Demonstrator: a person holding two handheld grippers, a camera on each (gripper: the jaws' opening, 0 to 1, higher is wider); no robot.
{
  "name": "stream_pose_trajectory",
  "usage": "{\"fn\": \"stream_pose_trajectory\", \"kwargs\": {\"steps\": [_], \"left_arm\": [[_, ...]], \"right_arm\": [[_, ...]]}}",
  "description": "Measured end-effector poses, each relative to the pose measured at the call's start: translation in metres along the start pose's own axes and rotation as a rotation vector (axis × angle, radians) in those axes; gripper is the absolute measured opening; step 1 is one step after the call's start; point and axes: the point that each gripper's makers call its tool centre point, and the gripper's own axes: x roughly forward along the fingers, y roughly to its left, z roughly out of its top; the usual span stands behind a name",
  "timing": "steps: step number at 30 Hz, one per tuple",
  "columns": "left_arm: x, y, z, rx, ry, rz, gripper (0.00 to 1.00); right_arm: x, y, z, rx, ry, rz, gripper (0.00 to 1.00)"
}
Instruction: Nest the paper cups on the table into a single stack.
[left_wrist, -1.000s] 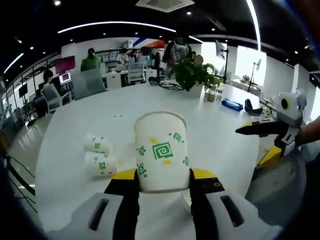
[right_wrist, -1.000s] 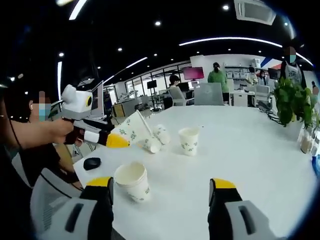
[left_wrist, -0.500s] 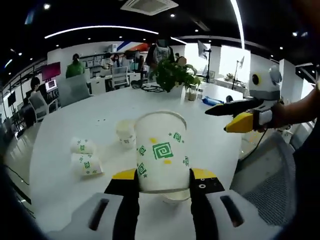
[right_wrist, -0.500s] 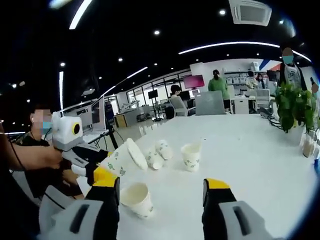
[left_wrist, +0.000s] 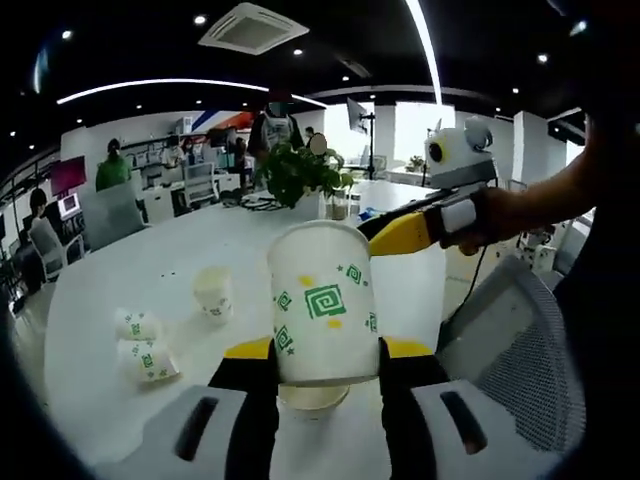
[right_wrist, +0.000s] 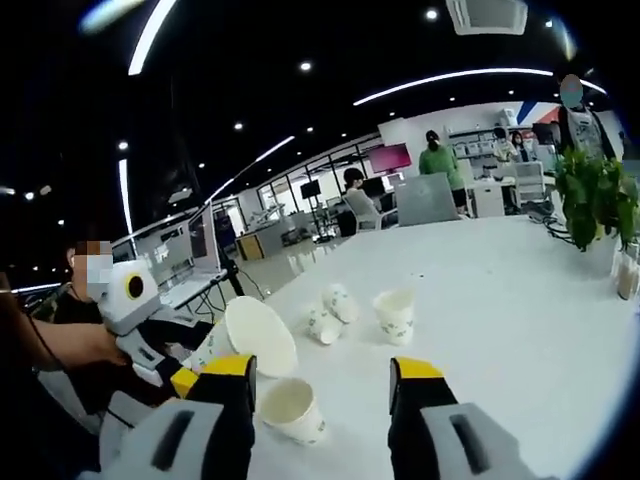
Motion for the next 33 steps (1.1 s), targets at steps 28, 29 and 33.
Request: {"fn": "stream_pose_trajectory", "kwargs": {"steps": [28,29,33], "left_arm": [[-0.004,-0.031,0.007,0.161,-0.033,-0.152,0.38],[-0.004,-0.032,0.007,0.167,-0.035,-0.162,0.38],[-0.004,-0.036,0.007,0.189,-0.035,-0.179,0.38]], "right_arm": [[0.007,0.023,-0.007,0.109,0.085,0.141,0.4],[0.007,0.025,-0.007,0.122,0.086,0.155,0.38],[0.009,0.032,-0.013,0.137,0.122,0.205,0.32]]}}
